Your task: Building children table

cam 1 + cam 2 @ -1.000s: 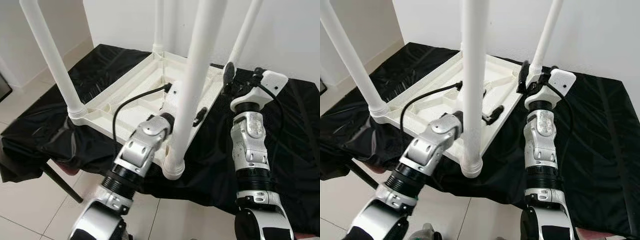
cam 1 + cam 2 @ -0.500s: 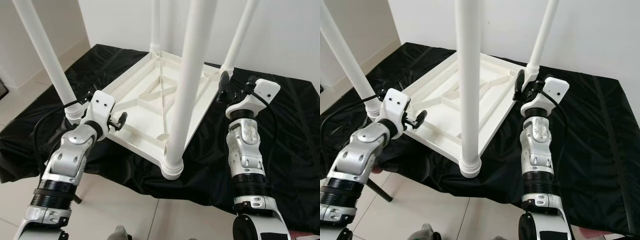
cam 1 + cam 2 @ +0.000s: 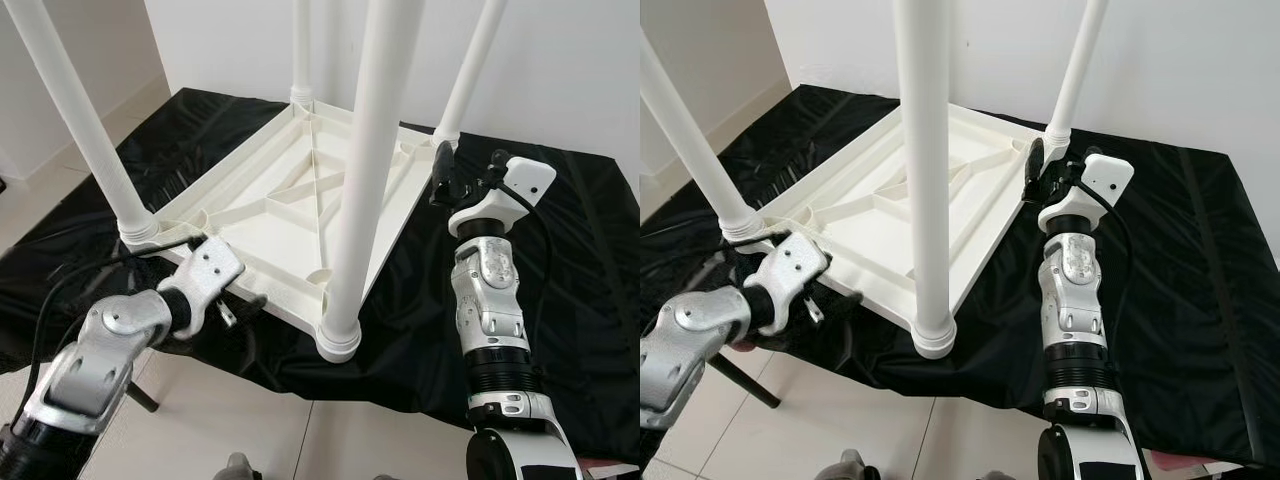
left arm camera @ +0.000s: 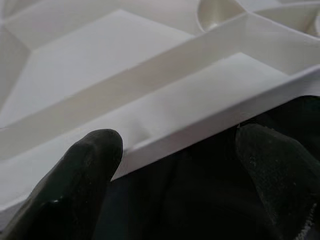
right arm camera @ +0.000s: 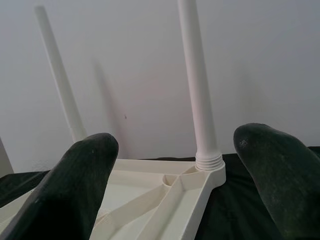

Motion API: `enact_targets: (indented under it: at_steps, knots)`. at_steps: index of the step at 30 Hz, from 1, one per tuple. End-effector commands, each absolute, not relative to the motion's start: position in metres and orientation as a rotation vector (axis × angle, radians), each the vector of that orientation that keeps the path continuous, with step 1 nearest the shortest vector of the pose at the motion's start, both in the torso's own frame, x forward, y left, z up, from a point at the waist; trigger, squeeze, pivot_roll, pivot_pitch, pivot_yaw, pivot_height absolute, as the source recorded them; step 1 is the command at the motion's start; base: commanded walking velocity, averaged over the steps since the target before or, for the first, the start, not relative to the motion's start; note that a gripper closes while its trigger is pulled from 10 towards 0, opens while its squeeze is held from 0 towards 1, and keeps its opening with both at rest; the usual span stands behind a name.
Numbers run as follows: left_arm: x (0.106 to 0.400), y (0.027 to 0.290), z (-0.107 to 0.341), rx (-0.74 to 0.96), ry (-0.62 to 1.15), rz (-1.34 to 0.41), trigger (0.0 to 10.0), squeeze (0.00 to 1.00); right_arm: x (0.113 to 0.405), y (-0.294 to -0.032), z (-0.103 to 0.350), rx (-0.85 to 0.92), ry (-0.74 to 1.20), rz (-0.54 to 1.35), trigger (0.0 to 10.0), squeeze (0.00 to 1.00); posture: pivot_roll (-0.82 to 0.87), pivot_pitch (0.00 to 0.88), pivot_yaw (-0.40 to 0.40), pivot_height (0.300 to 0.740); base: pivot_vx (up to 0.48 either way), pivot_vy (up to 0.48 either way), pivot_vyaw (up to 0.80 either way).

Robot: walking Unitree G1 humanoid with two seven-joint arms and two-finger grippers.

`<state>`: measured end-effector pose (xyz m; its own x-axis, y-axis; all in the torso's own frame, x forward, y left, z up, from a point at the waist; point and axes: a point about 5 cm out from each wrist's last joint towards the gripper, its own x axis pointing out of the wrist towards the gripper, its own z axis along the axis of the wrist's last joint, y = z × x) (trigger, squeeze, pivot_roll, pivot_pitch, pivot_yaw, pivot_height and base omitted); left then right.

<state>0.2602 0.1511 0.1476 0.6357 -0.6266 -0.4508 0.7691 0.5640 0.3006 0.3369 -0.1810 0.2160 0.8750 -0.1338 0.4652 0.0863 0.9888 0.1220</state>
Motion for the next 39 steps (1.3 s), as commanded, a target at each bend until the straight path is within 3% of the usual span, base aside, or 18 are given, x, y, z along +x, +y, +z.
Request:
enact_targets:
  at_steps: [1, 6, 20, 30, 39]
  knots:
    - [0.257, 0.144, 0.142, 0.49, 0.337, -0.866, 10.0, 0.0, 0.334, -0.186, 0.218, 0.097, -0.504, -0.129, 10.0, 0.0, 0.07, 0.007, -0.007, 0.74, 0.0, 0.0, 0.0]
    - [0.267, 0.117, 0.14, 0.418, 0.317, -0.88, 10.0, 0.0, 0.328, -0.194, 0.219, 0.094, -0.514, -0.168, 10.0, 0.0, 0.03, 0.012, 0.007, 0.74, 0.0, 0.0, 0.0]
    - [0.288, 0.086, 0.14, 0.372, 0.291, -0.879, 10.0, 0.0, 0.322, -0.197, 0.222, 0.094, -0.526, -0.187, 10.0, 0.0, 0.01, 0.016, 0.011, 0.74, 0.0, 0.0, 0.0]
    - [0.309, 0.037, 0.154, 0.325, 0.206, -0.921, 10.0, 0.0, 0.325, -0.198, 0.231, 0.105, -0.546, -0.185, 10.0, 0.0, 0.01, 0.01, -0.006, 0.74, 0.0, 0.0, 0.0]
    - [0.319, 0.016, 0.16, 0.304, 0.176, -0.936, 10.0, 0.0, 0.324, -0.202, 0.221, 0.066, -0.495, -0.212, 10.0, 0.0, 0.0, 0.013, 0.001, 0.74, 0.0, 0.0, 0.0]
